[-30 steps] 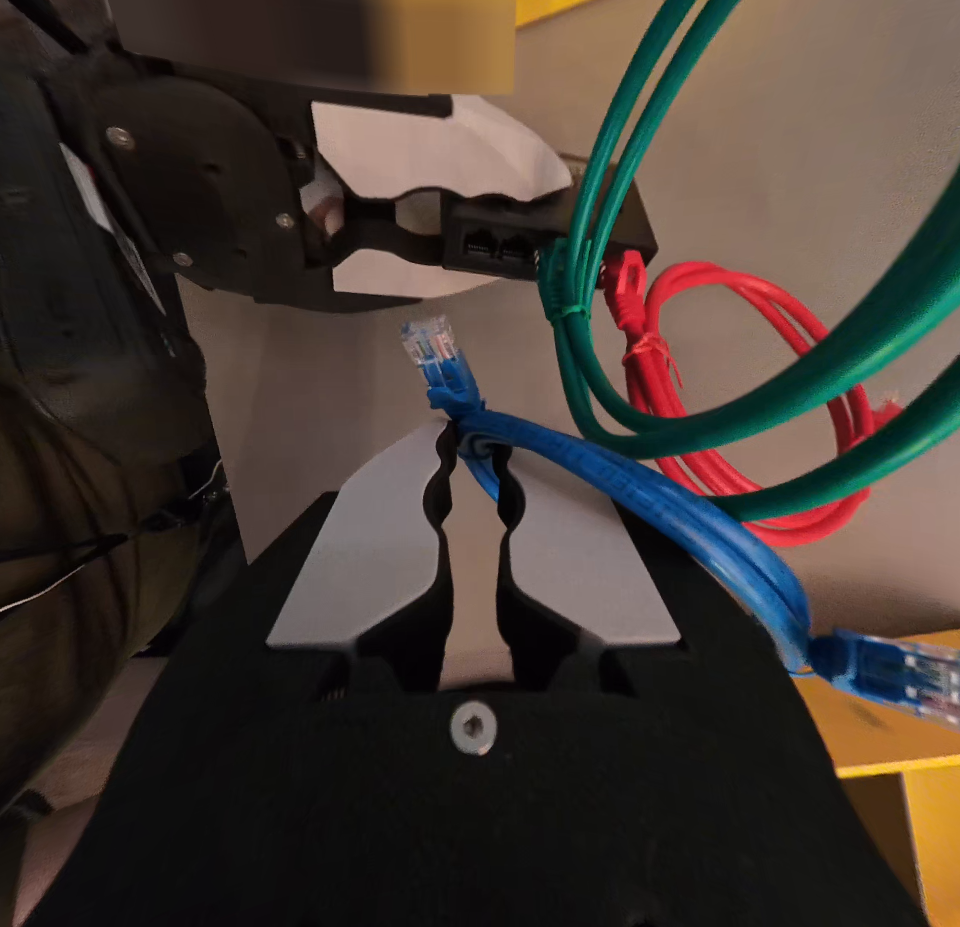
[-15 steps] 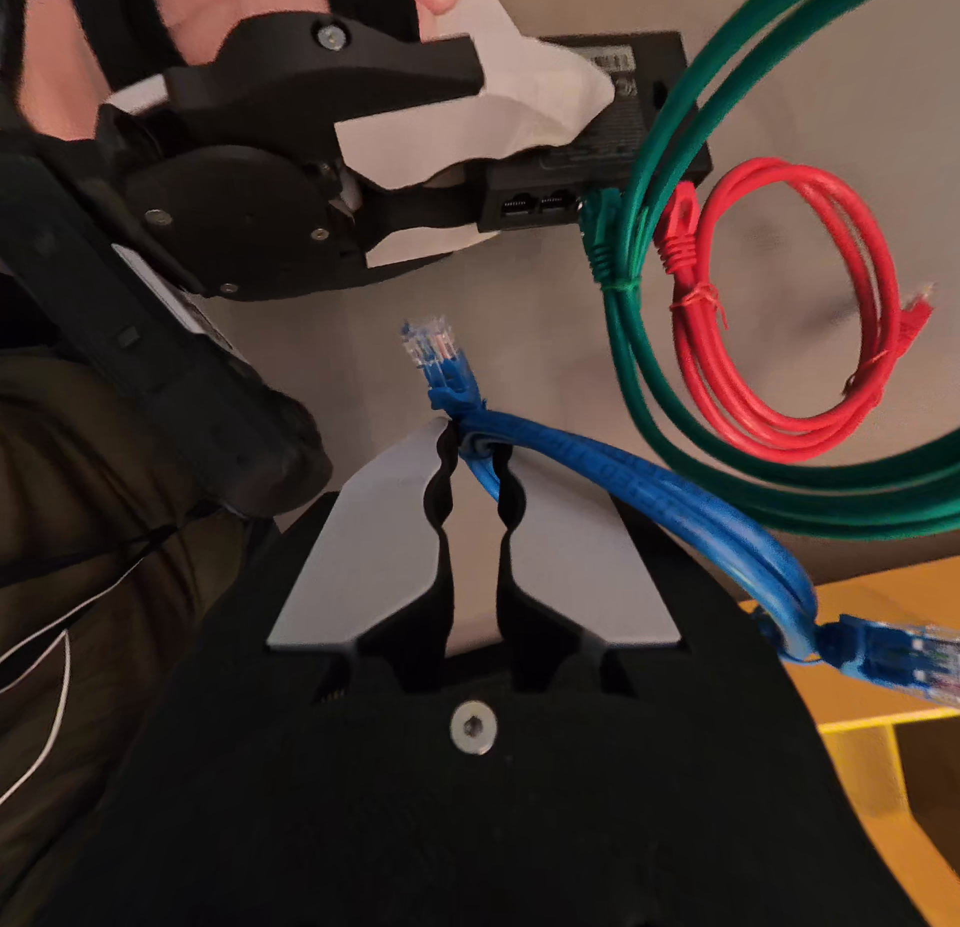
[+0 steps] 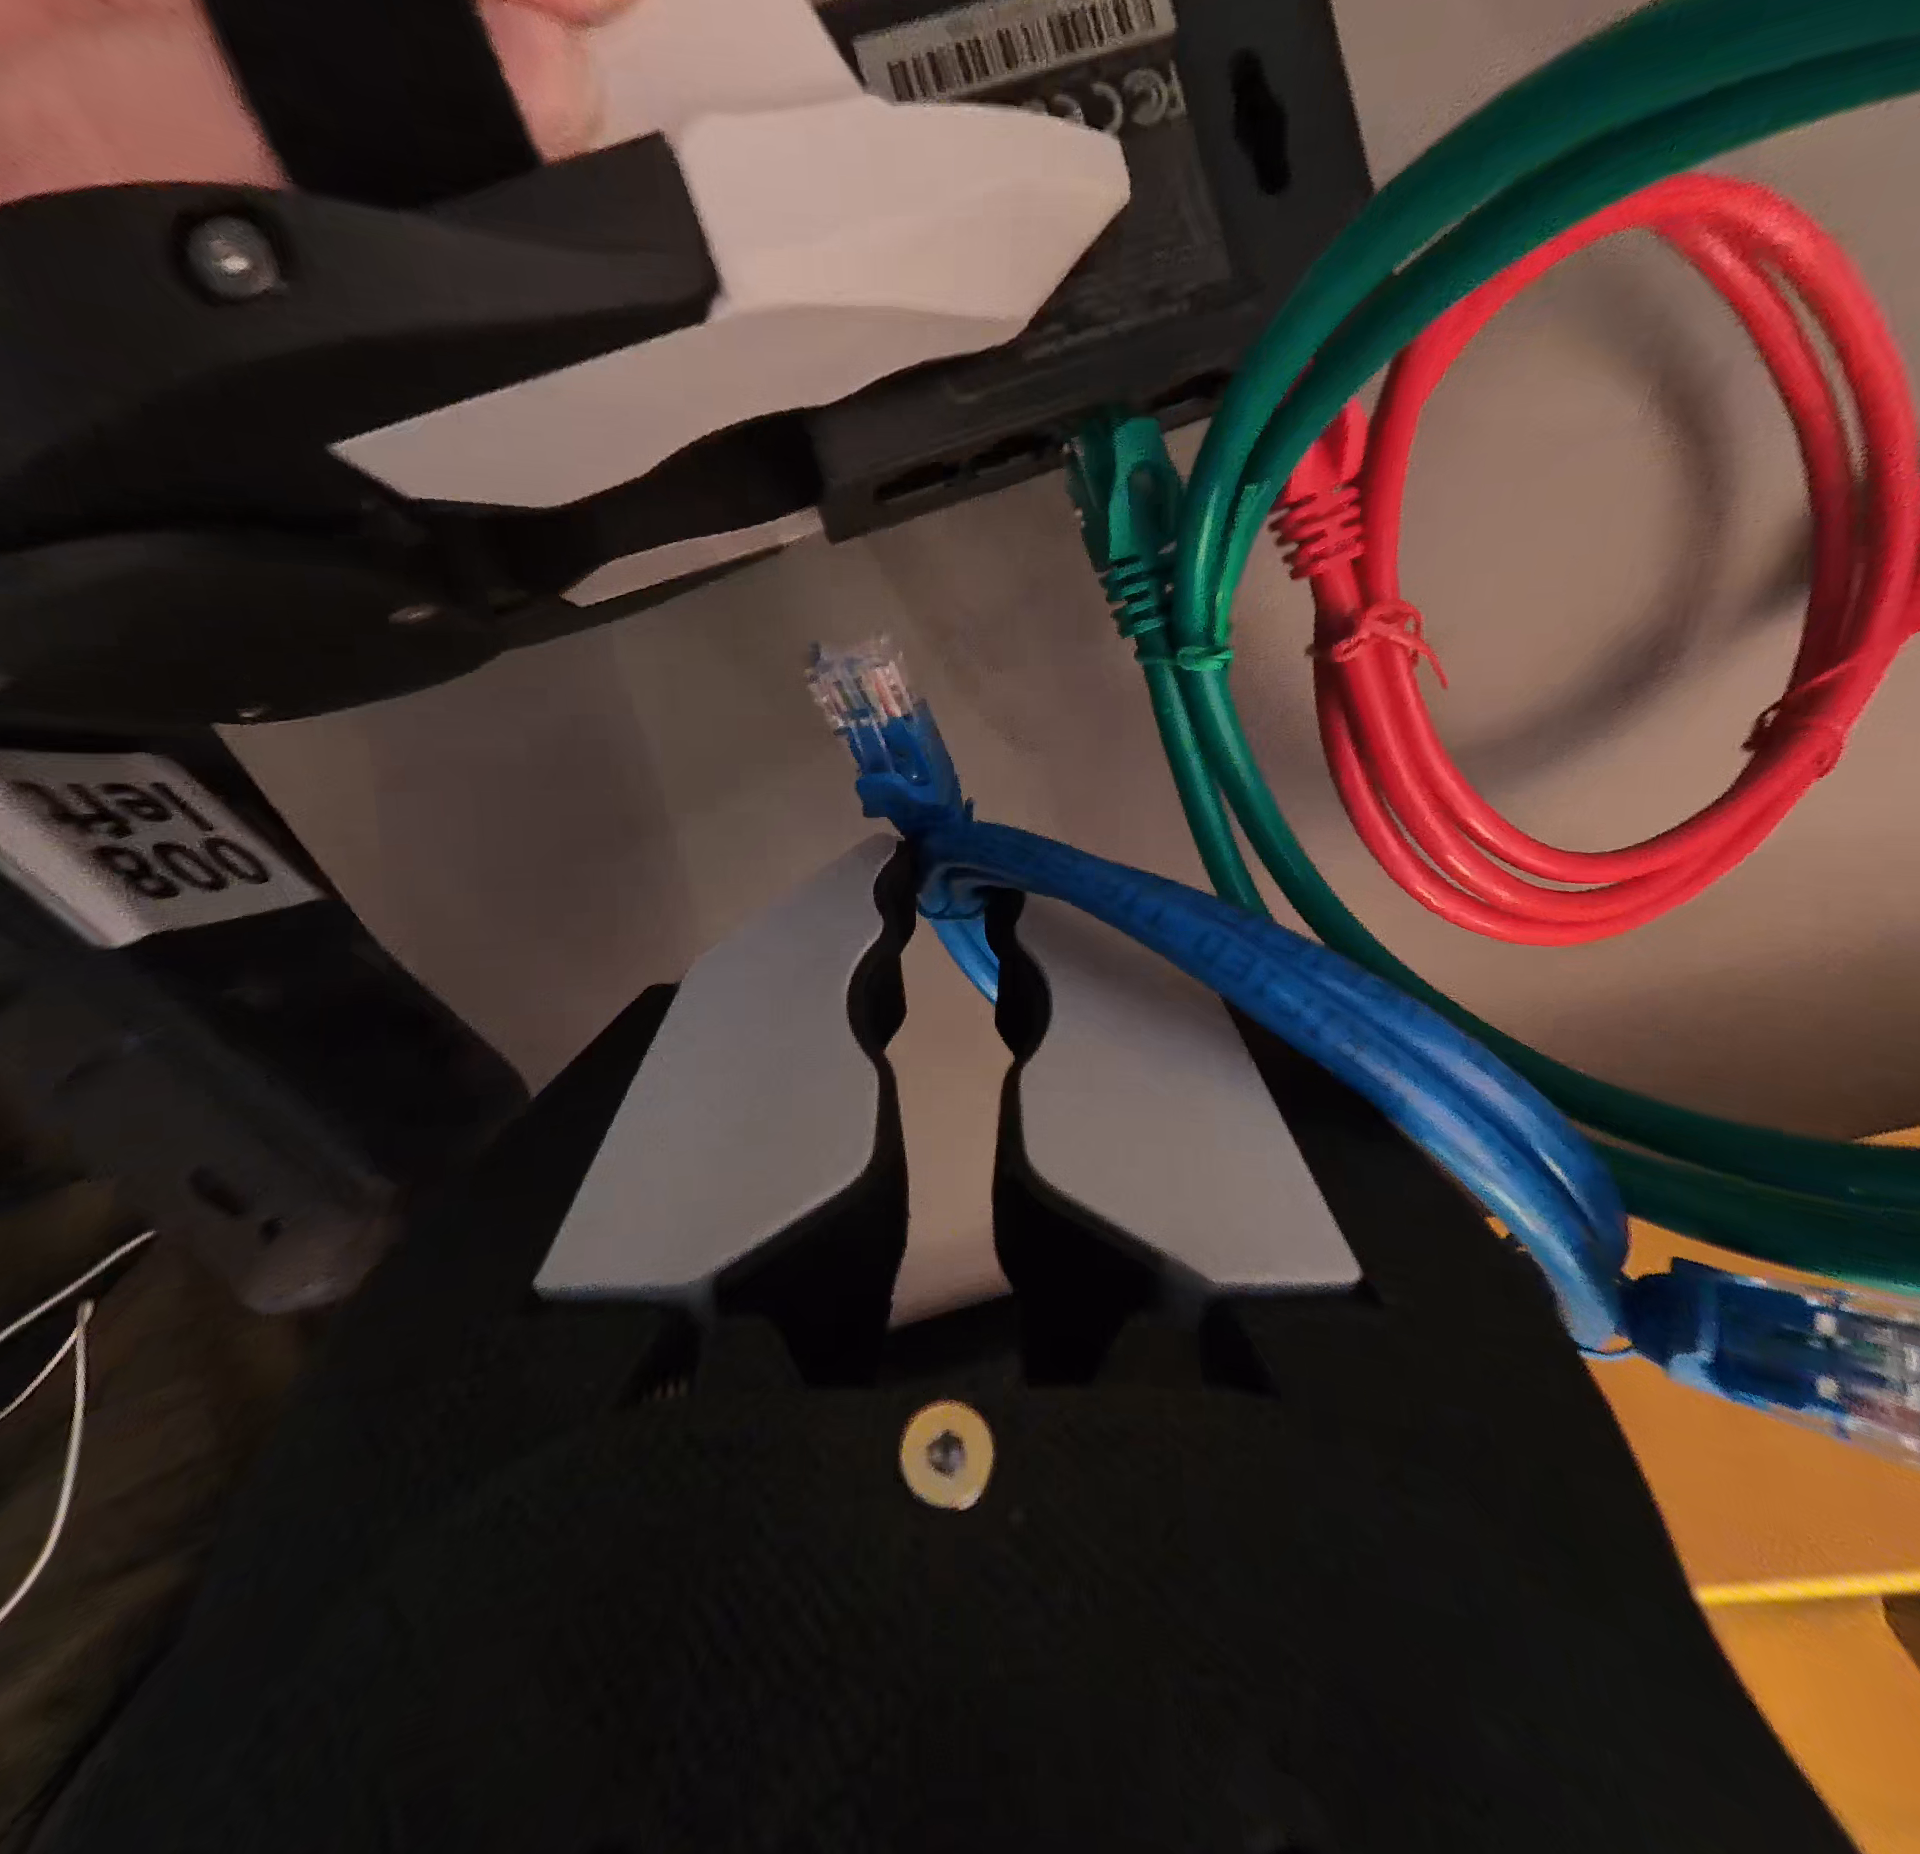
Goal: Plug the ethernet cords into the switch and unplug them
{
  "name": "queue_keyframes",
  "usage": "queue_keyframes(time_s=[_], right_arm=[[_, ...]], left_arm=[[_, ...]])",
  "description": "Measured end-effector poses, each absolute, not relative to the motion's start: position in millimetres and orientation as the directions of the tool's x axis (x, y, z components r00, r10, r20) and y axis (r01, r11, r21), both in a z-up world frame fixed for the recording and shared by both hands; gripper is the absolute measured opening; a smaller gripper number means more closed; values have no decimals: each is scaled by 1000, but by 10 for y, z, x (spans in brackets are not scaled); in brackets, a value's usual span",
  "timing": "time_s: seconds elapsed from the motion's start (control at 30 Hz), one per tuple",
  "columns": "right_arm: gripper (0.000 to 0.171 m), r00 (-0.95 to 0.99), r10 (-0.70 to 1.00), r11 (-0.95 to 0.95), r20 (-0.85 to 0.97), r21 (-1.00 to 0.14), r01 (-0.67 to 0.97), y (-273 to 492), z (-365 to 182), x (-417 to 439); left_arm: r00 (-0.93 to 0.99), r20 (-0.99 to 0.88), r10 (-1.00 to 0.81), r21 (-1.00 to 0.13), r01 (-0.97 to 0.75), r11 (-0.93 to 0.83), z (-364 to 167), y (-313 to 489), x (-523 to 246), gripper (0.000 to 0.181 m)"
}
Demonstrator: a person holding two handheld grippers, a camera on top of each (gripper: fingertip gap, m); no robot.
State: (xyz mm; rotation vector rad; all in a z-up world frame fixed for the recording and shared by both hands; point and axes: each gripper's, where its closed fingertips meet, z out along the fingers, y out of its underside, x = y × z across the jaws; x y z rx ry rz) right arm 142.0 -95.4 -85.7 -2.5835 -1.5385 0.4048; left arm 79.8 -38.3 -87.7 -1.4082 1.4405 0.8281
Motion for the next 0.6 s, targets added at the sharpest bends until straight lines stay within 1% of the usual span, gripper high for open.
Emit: queue_keyframes(time_s=[0.1, 0.2, 0.6], right_arm=[[14, 447, 872, -481, -197, -179, 858, -970, -968, 1425], [13, 448, 868, -483, -216, -156, 861, -976, -1034, 1407], [14, 457, 862, -483, -218, -85, 871, -956, -1223, 1404]], left_arm=[[57, -934, -354, -115, -983, 146, -881, -413, 837, 30], [12, -938, -345, -74, -983, 168, -917, -431, 861, 29], [-76, -941, -330, -7, -970, 244, -1037, -524, 921, 29]])
